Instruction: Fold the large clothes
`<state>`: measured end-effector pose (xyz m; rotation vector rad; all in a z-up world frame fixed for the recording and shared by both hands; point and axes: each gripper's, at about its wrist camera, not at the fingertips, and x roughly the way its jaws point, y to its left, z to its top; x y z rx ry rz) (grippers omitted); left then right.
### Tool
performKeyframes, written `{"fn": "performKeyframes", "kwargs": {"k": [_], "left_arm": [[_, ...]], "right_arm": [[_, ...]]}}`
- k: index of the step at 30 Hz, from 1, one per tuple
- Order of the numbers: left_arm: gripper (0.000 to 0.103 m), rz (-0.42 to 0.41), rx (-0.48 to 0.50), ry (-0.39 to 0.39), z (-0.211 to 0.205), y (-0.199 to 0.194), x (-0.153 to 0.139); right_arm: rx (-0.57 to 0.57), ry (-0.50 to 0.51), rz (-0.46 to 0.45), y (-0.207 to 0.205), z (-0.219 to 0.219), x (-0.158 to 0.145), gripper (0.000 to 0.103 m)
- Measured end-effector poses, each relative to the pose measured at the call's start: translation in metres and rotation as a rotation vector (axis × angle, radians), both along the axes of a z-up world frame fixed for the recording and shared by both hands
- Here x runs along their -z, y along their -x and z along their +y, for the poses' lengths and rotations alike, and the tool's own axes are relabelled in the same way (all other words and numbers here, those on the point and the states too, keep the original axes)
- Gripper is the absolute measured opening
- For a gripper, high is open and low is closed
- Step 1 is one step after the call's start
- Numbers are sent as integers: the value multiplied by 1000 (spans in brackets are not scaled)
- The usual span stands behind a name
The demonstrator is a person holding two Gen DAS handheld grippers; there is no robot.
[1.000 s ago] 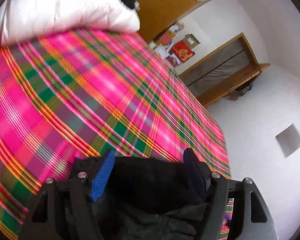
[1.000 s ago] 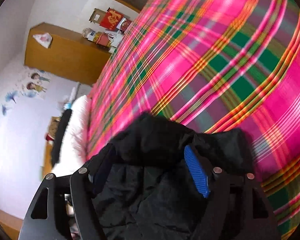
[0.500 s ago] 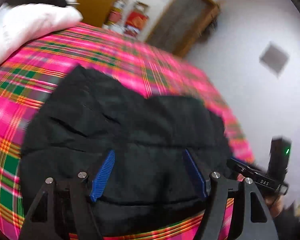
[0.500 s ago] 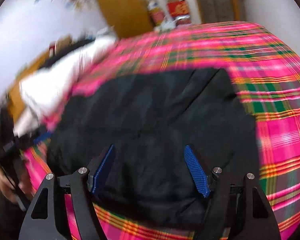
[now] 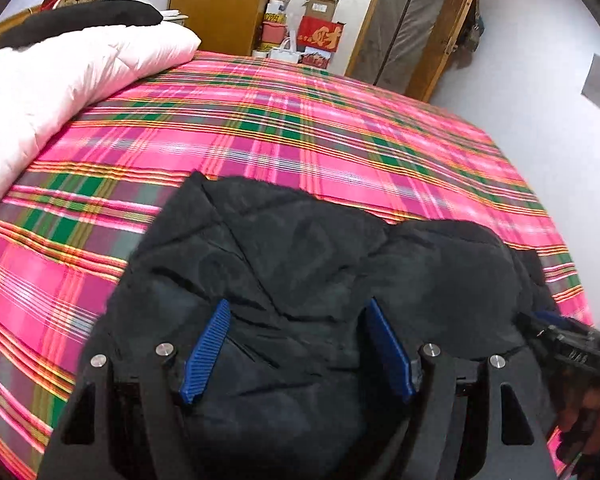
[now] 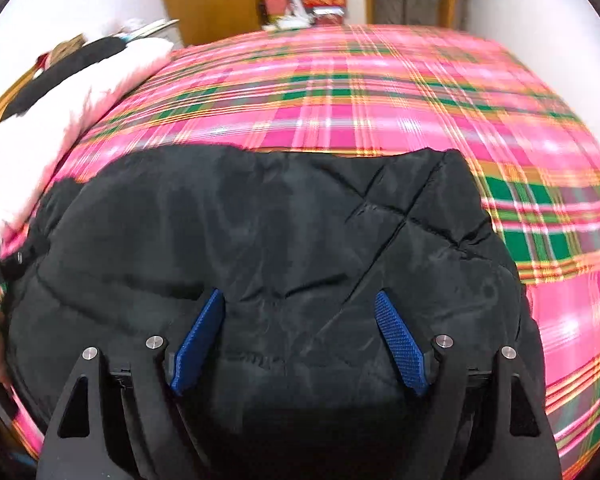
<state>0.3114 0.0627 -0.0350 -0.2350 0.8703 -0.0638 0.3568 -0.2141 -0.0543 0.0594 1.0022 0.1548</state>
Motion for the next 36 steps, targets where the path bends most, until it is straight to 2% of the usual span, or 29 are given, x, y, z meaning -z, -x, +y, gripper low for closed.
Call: {"fn": "performKeyframes", "kwargs": {"k": [2,4,6,7,9,11,13,14,17,27,31,34,36], "left_arm": [[73,-20,15,-4,1,0,-13],[73,-68,41,-60,-1,-5,-26],[73,-80,50,-142,-1,-23,-27],[73,-53,51,-149,2,-33,-21],[73,42,19,-136,14,-56,1],[75,89,-9,-131,26,-68,21],[78,117,-46,-62,39,-70,38],[80,112,-63,-19,45,-69,45],[82,88,-89,31,51,-63,55],[84,89,-111,-3,46,-69,66],[81,118,-108,-63,42,-68,48],[79,67,-112,-88,38,-55,18],[79,3,-103,-88,34,-39,-9]], "right_arm": [[-13,-4,-46,1,4,-13,77],[-20,6,-74,-3,0,-19,77],[-4,17,-49,-12,-8,-14,77],[7,8,-30,-22,-15,-7,77],[34,18,-4,-34,-25,5,76],[69,25,10,-42,-36,16,76],[105,8,16,-44,-45,26,76],[116,-1,13,-44,-48,30,76],[130,-12,6,-43,-51,39,75],[142,17,9,-47,-48,49,75],[139,3,34,-44,-52,33,75],[129,-2,-21,-28,-53,4,75],[120,-31,-84,-10,-54,-20,75]]}}
